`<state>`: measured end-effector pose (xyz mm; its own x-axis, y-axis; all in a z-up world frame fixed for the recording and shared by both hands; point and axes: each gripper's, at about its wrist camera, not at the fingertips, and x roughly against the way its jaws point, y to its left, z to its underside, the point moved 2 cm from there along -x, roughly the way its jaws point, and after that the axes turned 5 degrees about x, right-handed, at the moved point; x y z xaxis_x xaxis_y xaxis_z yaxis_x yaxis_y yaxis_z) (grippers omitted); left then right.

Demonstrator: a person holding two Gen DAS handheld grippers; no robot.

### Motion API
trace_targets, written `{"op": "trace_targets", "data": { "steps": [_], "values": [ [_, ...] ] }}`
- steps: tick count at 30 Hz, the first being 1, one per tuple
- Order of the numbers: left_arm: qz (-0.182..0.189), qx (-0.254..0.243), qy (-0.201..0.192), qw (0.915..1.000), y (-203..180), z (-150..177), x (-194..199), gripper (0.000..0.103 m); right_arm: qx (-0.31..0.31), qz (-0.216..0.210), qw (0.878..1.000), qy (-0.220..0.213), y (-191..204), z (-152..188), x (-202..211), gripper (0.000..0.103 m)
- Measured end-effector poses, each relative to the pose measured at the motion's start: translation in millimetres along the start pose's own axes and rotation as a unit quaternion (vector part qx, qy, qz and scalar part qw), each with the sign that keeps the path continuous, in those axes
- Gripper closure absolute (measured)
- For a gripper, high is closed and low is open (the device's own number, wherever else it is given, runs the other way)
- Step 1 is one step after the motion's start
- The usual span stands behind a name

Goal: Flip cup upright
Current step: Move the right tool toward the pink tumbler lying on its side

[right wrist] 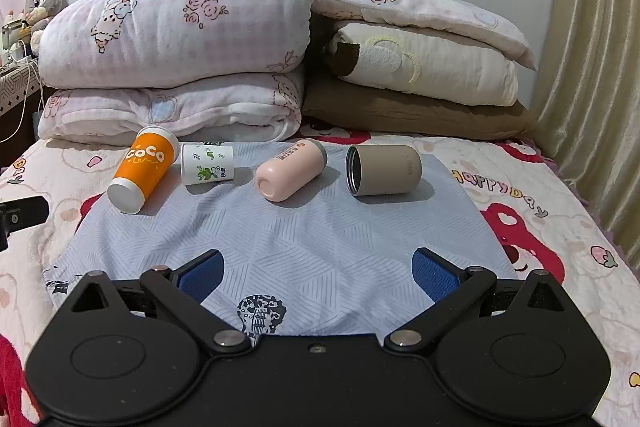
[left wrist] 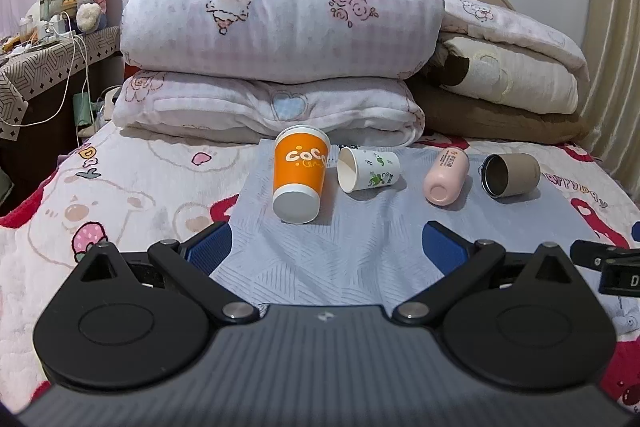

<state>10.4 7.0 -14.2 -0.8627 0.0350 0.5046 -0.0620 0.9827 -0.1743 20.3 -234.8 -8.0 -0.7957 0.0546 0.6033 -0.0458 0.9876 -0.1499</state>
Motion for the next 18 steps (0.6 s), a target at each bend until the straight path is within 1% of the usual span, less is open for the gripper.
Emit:
{"op": "trace_targets", "data": {
  "steps": [2,3,8,10,13,14,16,18],
  "values": [
    [-0.002,-0.005,-0.001,1.0,-5.7,-2.5,2.1,0.0,-0.003,-0.009,1.0,-0.003,-0.5,-0.8,-1.1,0.001],
    [0.0,-0.011,0.001,0.9999,-8.9,-4.9,1.9,0.0,-0.006,-0.02,1.0,-0.008,-0.2,-1.6,-1.9,0.001],
    [0.013,-0.038,0.029,0.9987,-25.4,-29.7,-12.5,0.0,0.0,-0.079,0.997,-0.027,2.3,-8.6,-9.1,0.001],
    [0.016,-0.059,0.045,0.9971,-34.3,-42.1,-23.5,0.0,-0.003,-0.096,0.995,-0.036,-0.5,-12.9,-14.2,0.001],
    [0.021,-0.096,0.05,0.9939,-48.0,-60.7,-41.2,0.0,0.005,-0.124,0.991,-0.058,-7.2,-21.7,-21.6,0.001],
    [0.019,-0.106,0.051,0.9929,-52.7,-66.1,-48.7,0.0,0.016,-0.127,0.99,-0.058,-8.3,-26.4,-26.0,0.001],
    [0.028,-0.122,0.053,0.9907,-61.9,-74.6,-64.1,0.0,0.041,-0.128,0.99,-0.043,-8.5,-36.1,-37.4,0.001],
    [0.042,-0.13,0.07,0.9881,-69.7,-79.6,-81.6,0.0,0.049,-0.142,0.988,-0.038,-8.4,-46.0,-48.6,0.001]
  ]
}}
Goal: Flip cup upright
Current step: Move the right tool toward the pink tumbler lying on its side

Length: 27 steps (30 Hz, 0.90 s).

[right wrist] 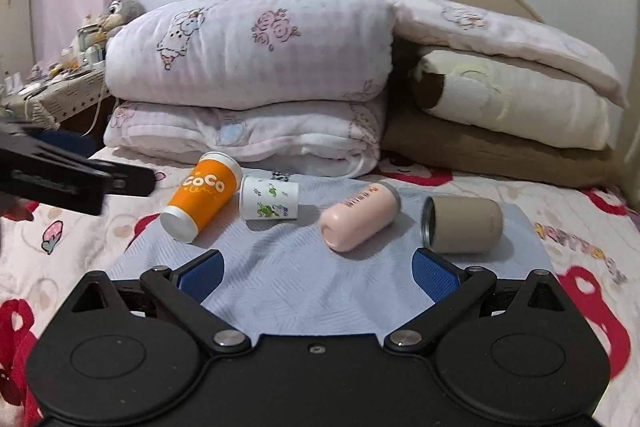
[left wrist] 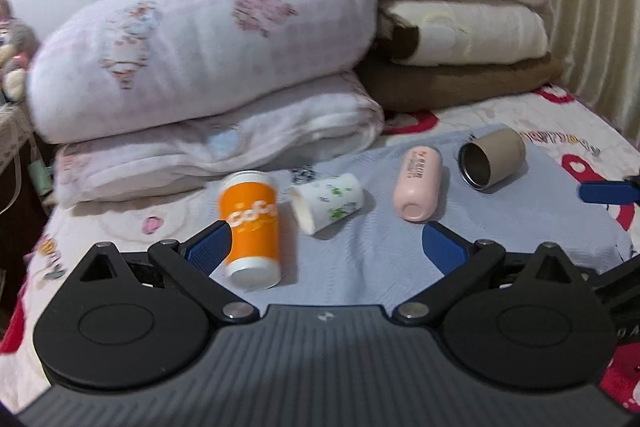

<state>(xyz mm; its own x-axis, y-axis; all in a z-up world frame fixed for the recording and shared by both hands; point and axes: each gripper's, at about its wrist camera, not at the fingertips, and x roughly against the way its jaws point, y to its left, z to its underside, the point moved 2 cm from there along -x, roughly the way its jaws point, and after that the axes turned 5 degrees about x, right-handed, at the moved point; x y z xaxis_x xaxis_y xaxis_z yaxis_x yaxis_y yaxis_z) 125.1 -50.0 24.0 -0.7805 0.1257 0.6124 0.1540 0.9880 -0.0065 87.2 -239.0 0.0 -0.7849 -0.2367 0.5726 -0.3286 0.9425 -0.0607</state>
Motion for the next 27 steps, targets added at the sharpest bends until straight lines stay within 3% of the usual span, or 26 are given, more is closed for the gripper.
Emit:
{"op": "trace_targets", "data": {
  "steps": [7,12,16,21,24,27],
  "values": [
    [0.102,0.026,0.091,0.9903,-10.7,-16.8,-74.0,0.0,0.0,-0.045,0.998,0.034,-1.8,-6.4,-53.5,0.004],
    [0.13,0.028,0.104,0.9857,-21.1,-26.3,-118.7,0.003,0.007,-0.045,0.999,0.027,-0.5,-3.8,-92.1,0.009],
    [0.147,0.024,0.116,0.9821,-25.6,-32.1,-150.8,0.004,0.0,-0.019,1.0,0.018,-5.1,-0.3,-122.7,0.011],
    [0.168,0.046,0.12,0.9773,-21.5,-34.0,-175.8,0.005,-0.06,0.018,0.998,0.016,-16.1,10.0,-162.1,0.015],
    [0.185,0.062,0.137,0.9711,-20.7,-35.2,-191.8,0.01,-0.117,0.017,0.993,0.013,-26.4,16.0,-176.9,0.015],
    [0.189,0.062,0.137,0.9703,-21.5,-37.2,-201.7,0.011,-0.168,0.005,0.986,0.012,-35.0,19.2,-184.9,0.015]
  ]
}}
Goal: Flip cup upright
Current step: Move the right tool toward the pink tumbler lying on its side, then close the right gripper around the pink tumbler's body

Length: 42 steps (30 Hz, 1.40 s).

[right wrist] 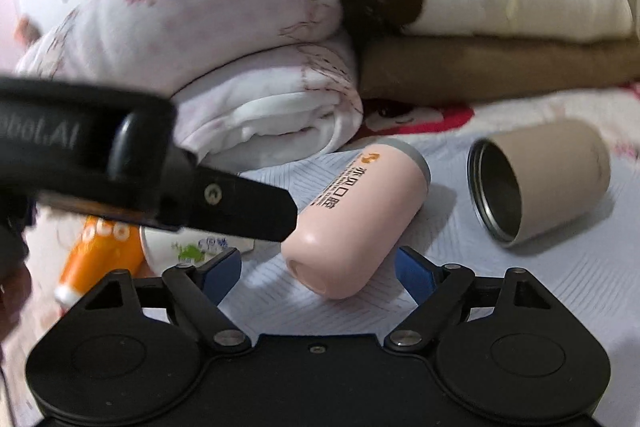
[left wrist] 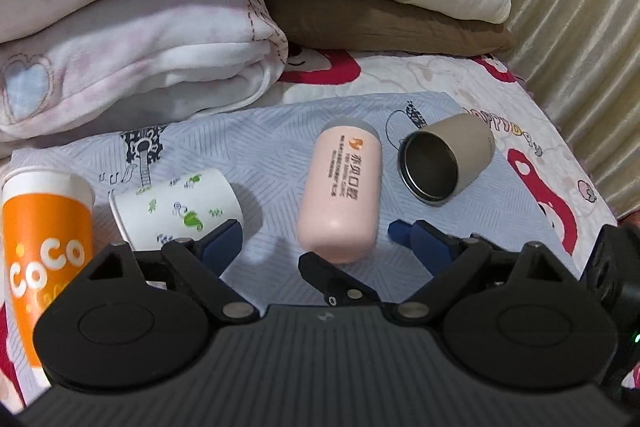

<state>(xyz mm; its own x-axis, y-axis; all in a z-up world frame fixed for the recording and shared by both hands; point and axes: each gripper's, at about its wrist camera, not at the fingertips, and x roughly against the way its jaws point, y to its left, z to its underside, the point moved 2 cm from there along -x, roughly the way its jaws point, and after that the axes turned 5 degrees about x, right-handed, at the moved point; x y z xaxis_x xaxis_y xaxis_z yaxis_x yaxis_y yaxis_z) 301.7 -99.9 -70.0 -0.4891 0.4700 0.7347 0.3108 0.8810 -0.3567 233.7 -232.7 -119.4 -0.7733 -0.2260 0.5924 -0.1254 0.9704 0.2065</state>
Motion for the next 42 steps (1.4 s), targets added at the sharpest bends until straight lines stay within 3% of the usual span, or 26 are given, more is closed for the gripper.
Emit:
{"op": "trace_targets", "data": {
  "steps": [7,9,10,13,24,32,42],
  "values": [
    [0.032,0.028,0.005,0.9991,12.3,-6.0,-9.0,0.011,-0.042,0.004,0.999,0.013,-2.3,-2.9,-19.3,0.016],
    [0.045,0.038,0.016,0.9982,13.6,-6.6,-14.0,0.011,-0.039,0.017,0.999,0.018,-0.5,-3.8,-24.5,0.021],
    [0.056,0.042,0.025,0.9972,14.4,-6.7,-17.1,0.011,-0.037,0.024,0.999,0.02,0.3,-3.6,-25.3,0.031],
    [0.072,0.06,0.037,0.9949,15.7,-6.4,-26.0,0.011,-0.036,0.023,0.999,0.024,-3.6,-3.8,-24.4,0.032],
    [0.081,0.046,0.036,0.995,7.8,3.9,-20.3,0.011,-0.01,0.008,0.999,0.048,-2.9,-1.5,-12.6,0.033],
    [0.074,0.04,0.052,0.9951,12.5,32.1,5.6,0.012,0.034,-0.015,0.998,0.059,26.3,18.1,13.1,0.034],
    [0.102,0.075,0.086,0.9883,21.2,66.5,31.2,0.024,0.059,-0.023,0.995,0.083,52.6,33.2,44.0,0.034]
  ]
}}
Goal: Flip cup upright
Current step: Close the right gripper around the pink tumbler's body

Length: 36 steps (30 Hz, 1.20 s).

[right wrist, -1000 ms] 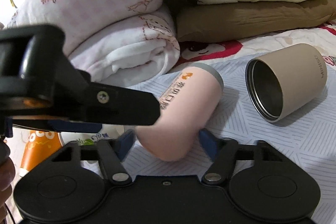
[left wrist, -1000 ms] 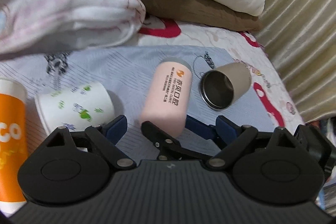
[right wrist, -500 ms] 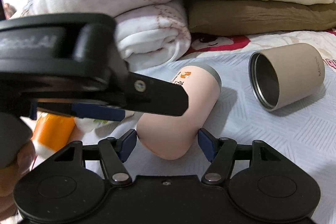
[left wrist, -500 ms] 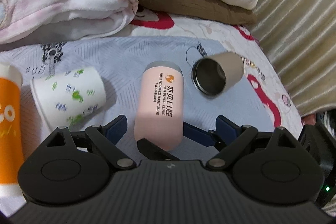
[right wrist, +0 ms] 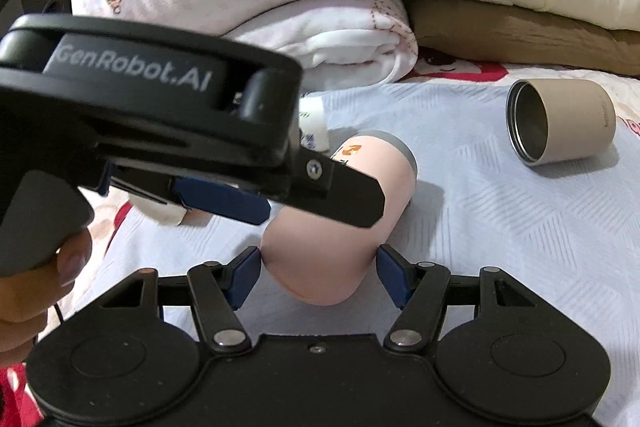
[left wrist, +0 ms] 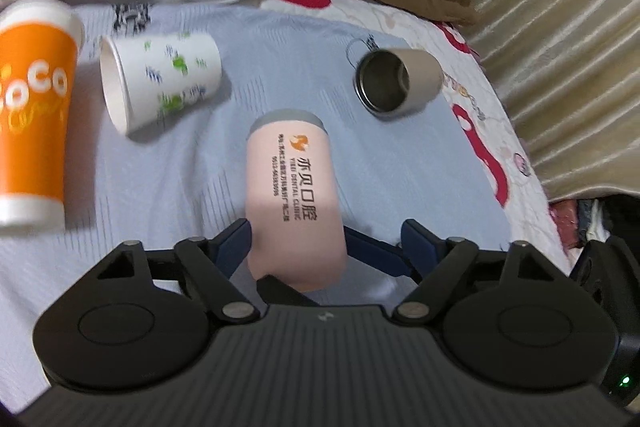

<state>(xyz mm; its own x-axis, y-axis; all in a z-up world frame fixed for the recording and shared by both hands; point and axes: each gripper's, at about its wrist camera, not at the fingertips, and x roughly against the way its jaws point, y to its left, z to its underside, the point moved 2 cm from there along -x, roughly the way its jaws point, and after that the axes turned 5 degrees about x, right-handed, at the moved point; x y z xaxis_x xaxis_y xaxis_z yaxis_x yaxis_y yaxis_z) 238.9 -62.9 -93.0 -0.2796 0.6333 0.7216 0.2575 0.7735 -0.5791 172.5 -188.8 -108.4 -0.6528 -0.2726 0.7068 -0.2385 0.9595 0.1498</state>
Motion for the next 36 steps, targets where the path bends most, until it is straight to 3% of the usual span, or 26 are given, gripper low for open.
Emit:
{"op": "trace_targets", "data": {
  "steps": [3,7,12,16,21,24,27,31,36],
  "values": [
    [-0.002,0.005,0.012,0.9999,-2.6,3.9,-3.0,0.034,-0.026,-0.001,1.0,0.005,1.5,9.2,10.0,0.034],
    [0.0,0.007,0.021,0.9997,-2.5,17.6,-1.2,0.038,-0.077,-0.023,0.997,0.011,-5.1,23.6,22.2,0.034],
    [0.003,0.007,0.033,0.9994,0.0,32.9,-2.0,0.045,-0.049,-0.021,0.998,0.016,-1.0,32.9,33.8,0.035],
    [0.023,0.036,0.053,0.9977,7.0,40.6,-8.4,0.047,-0.03,-0.026,0.998,0.04,2.3,35.4,44.5,0.035],
    [0.024,0.038,0.056,0.9974,5.8,45.9,-14.3,0.047,0.01,-0.013,0.997,0.078,3.3,34.6,42.4,0.034],
    [0.022,0.036,0.061,0.9972,3.8,46.3,-16.8,0.048,0.0,-0.015,0.996,0.089,5.0,36.4,49.0,0.032],
    [0.033,0.028,0.062,0.9972,3.8,43.5,-13.5,0.044,-0.003,-0.019,0.996,0.093,3.7,30.9,49.6,0.021],
    [0.063,0.028,0.041,0.9968,8.1,33.7,-5.1,0.039,-0.031,-0.041,0.994,0.098,-5.3,21.4,42.3,0.02],
    [0.044,0.022,0.043,0.9979,13.9,31.1,-14.9,0.039,-0.055,-0.054,0.99,0.115,-15.2,14.4,30.8,0.02]
  ]
}}
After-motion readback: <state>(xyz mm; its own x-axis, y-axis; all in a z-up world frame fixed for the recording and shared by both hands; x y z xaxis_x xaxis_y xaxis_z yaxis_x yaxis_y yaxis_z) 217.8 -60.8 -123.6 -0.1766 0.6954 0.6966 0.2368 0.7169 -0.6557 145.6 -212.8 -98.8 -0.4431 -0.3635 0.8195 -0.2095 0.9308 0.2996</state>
